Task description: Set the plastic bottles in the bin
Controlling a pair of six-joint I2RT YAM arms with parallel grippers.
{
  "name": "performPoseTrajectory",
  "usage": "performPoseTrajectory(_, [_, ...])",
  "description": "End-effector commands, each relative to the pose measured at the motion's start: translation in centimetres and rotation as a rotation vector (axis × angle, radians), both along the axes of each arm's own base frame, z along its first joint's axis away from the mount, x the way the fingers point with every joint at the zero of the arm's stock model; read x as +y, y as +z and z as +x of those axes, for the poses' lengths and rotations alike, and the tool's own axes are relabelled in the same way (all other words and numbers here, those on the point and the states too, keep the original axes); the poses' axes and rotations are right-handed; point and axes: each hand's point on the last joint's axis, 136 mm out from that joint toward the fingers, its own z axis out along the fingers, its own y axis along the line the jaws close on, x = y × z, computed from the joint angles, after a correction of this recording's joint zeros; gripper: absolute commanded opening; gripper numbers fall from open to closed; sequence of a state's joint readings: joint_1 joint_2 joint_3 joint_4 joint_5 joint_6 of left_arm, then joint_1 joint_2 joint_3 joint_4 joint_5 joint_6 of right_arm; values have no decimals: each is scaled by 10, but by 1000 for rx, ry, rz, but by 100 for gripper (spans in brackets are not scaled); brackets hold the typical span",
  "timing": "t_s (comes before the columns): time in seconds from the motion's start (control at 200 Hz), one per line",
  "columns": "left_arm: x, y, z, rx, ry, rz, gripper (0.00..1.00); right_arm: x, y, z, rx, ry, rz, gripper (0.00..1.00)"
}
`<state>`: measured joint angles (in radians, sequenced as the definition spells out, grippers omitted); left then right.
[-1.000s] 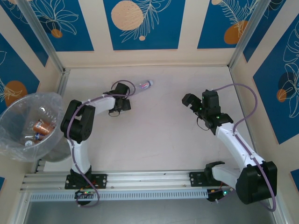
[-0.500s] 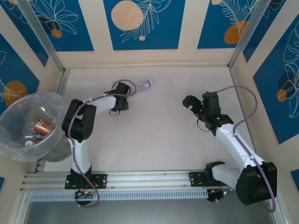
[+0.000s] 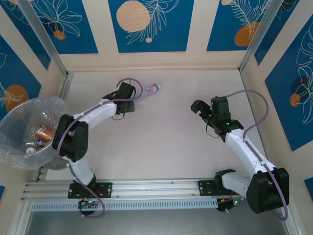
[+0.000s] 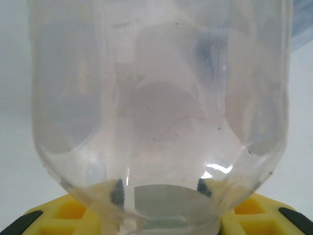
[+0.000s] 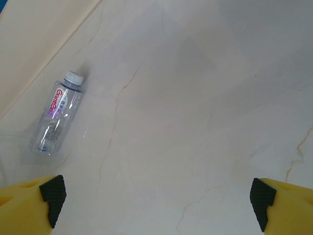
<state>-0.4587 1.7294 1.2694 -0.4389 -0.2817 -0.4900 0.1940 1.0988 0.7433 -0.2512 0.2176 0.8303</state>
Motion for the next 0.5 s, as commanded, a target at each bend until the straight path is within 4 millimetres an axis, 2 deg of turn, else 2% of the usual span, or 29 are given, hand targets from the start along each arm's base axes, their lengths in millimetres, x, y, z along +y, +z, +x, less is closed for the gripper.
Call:
performPoseTrajectory(0.0, [8,26,-19,-23,-11,-2,0,10,7,7,-39,52,35,99])
performPoseTrajectory(0.18, [16,70,-36,-110,-20,-44,0,30,21,15,-134,153,74,100])
performPoseTrajectory(0.495, [29,129,-58,-225,-31,-68,0,33,26,23,-232,144,101,99])
